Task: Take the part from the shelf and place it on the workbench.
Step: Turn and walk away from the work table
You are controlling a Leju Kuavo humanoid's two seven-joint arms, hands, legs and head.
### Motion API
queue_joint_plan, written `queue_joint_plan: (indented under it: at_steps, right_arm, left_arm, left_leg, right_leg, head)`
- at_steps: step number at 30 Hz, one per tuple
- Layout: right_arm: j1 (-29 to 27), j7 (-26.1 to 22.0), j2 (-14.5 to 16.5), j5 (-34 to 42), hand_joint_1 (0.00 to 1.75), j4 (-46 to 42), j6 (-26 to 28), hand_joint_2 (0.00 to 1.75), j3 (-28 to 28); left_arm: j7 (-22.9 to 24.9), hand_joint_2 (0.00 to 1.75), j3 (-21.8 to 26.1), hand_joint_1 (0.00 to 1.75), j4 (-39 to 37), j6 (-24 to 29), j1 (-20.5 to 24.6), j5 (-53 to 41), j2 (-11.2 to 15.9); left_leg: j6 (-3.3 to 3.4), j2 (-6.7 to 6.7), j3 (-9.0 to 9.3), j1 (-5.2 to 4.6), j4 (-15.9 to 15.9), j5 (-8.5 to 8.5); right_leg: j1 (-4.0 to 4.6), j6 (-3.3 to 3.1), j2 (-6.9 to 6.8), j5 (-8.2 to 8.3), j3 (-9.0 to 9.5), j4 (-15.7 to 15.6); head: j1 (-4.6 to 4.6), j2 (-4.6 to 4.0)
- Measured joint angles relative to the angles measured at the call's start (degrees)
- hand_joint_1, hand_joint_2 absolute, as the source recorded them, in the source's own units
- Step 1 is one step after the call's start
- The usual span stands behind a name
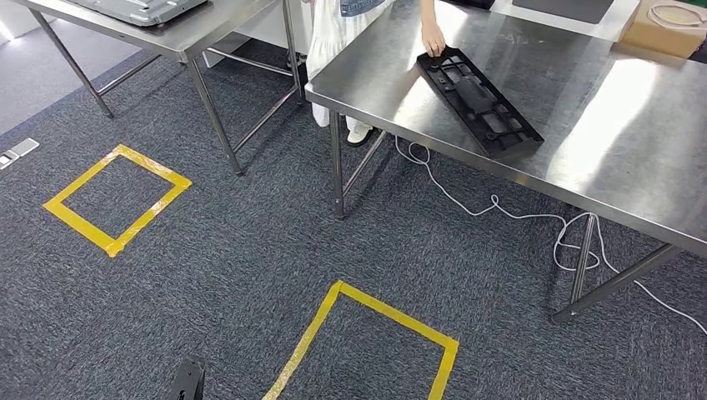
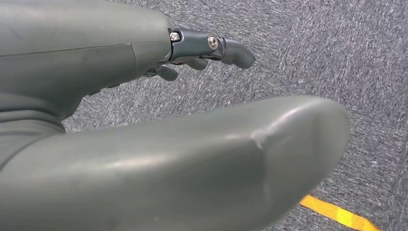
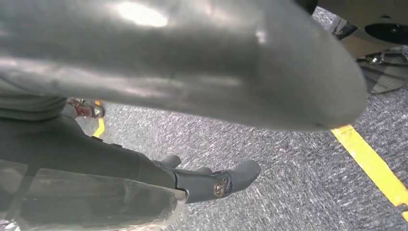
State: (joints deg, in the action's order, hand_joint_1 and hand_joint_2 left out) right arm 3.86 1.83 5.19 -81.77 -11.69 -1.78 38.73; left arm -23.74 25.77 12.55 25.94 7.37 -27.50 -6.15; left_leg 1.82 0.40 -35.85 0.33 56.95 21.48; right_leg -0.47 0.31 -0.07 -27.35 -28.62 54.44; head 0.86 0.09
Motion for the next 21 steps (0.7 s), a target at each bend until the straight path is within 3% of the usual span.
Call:
queue_joint_plan:
  at_steps: [3, 5, 6, 8, 10, 11, 13, 14, 15, 16, 19, 21]
  right_arm:
    - [0.02, -0.01, 0.19, -0.42, 0.0, 0.0, -0.21, 0.0, -0.32]
    - [0.06, -0.02, 0.17, -0.72, 0.0, 0.0, -0.4, 0.0, -0.64]
    - [0.07, -0.02, 0.14, -0.86, 0.0, 0.0, -0.52, 0.0, -0.77]
    - [0.05, -0.03, 0.07, -1.16, 0.0, 0.0, -0.85, 0.0, -1.01]
    - [-0.06, -0.03, 0.02, -1.39, 0.0, 0.0, -1.18, 0.0, -1.21]
    - [-0.11, -0.03, -0.01, -1.47, 0.0, 0.0, -1.27, 0.0, -1.28]
    - [-0.1, -0.03, -0.1, -1.55, 0.0, 0.0, -1.34, 0.0, -1.35]
    - [-0.04, -0.04, -0.1, -1.6, 0.0, 0.01, -1.37, 0.0, -1.38]
    - [0.0, -0.04, -0.1, -1.66, 0.0, 0.01, -1.39, 0.0, -1.41]
    - [0.02, -0.05, -0.1, -1.76, 0.0, 0.01, -1.42, 0.0, -1.45]
    - [0.03, -0.08, -0.15, -2.0, 0.0, 0.02, -1.43, 0.0, -1.73]
    - [0.01, -0.1, -0.11, -2.04, 0.0, 0.02, -1.43, 0.0, -2.03]
  left_arm:
    - [0.0, 0.0, 0.02, 0.0, 0.0, 0.01, -0.04, 0.0, 0.0]
    - [-0.02, 0.0, 0.02, 0.0, 0.0, 0.01, 0.0, -0.01, -0.15]
    - [-0.03, 0.0, 0.02, 0.0, 0.0, 0.01, 0.04, -0.02, -0.22]
    - [-0.04, 0.0, 0.02, 0.0, -0.01, 0.02, 0.11, -0.03, -0.33]
    - [-0.04, 0.0, 0.03, 0.0, -0.03, 0.02, 0.09, -0.06, -0.39]
    - [-0.03, 0.0, 0.03, 0.0, -0.05, 0.02, 0.07, -0.08, -0.44]
    - [-0.02, 0.0, 0.02, 0.0, -0.08, 0.02, 0.05, -0.11, -0.57]
    - [-0.01, 0.0, 0.03, 0.0, -0.09, 0.02, 0.05, -0.11, -0.58]
    - [-0.01, 0.0, 0.03, 0.0, -0.09, 0.02, 0.06, -0.11, -0.58]
    - [0.0, 0.0, 0.04, 0.0, -0.09, 0.02, 0.04, -0.11, -0.57]
    - [0.0, 0.0, 0.04, 0.0, -0.1, 0.02, -0.21, -0.11, -0.55]
    - [0.0, 0.0, 0.04, 0.0, -0.12, 0.02, -0.34, -0.11, -0.55]
  left_leg:
    - [0.65, -0.05, -0.03, -0.12, -0.18, -0.07]
    - [1.15, -0.11, 0.51, 0.04, -1.45, -0.75]
    - [1.4, -0.17, 0.7, 0.16, -2.06, -1.12]
    - [1.57, -0.38, 0.43, 0.21, -2.39, -1.5]
    - [1.33, -0.8, -0.13, 0.23, -2.35, -1.84]
    - [1.11, -1.11, -0.44, 0.3, -2.28, -2.06]
    - [0.51, -1.79, -1.16, 0.5, -1.79, -2.44]
    - [0.11, -2.13, -1.59, 0.47, -1.32, -2.52]
    - [-0.29, -2.37, -1.96, 0.44, -0.81, -2.49]
    - [-0.71, -2.57, -2.21, 0.4, -0.44, -2.46]
    - [-1.86, -2.79, -2.42, 0.84, -0.17, -2.57]
    - [-2.38, -2.02, -3.6, 1.15, 2.87, -0.24]
  right_leg:
    - [0.0, 0.51, -0.09, 0.13, 0.16, -0.18]
    - [0.12, 0.61, -0.13, -0.8, -0.45, 1.11]
    - [0.12, 0.42, -0.1, -2.16, -1.53, 3.37]
    - [-0.18, -0.08, -0.04, -5.96, -5.14, 10.87]
    - [-0.56, 0.32, -0.02, -7.96, -7.6, 16.28]
    - [-0.8, 0.93, -0.02, -7.61, -7.21, 15.85]
    - [-1.47, 2.36, 0.3, -5.09, -3.3, 8.94]
    - [-1.63, 2.77, 0.65, -3.83, -1.35, 5.14]
    - [-1.73, 2.75, 0.91, -2.96, -0.08, 2.52]
    - [-1.65, 2.43, 1.1, -2.52, 0.46, 1.24]
    - [-1.39, 0.79, 0.46, -1.93, 0.36, 1.42]
    - [-1.57, -0.02, -0.14, -1.4, 0.56, 1.38]
  head:
    - [-0.01, 0.0]
    - [-0.09, -0.01]
    - [-0.17, -0.01]
    - [-0.25, -0.01]
    - [-0.27, 0.0]
    - [-0.29, 0.0]
    - [-0.31, 0.0]
    - [-0.38, 0.01]
    - [-0.35, 0.0]
    - [-0.32, 0.0]
    - [-0.12, 0.0]
    - [0.08, 0.01]
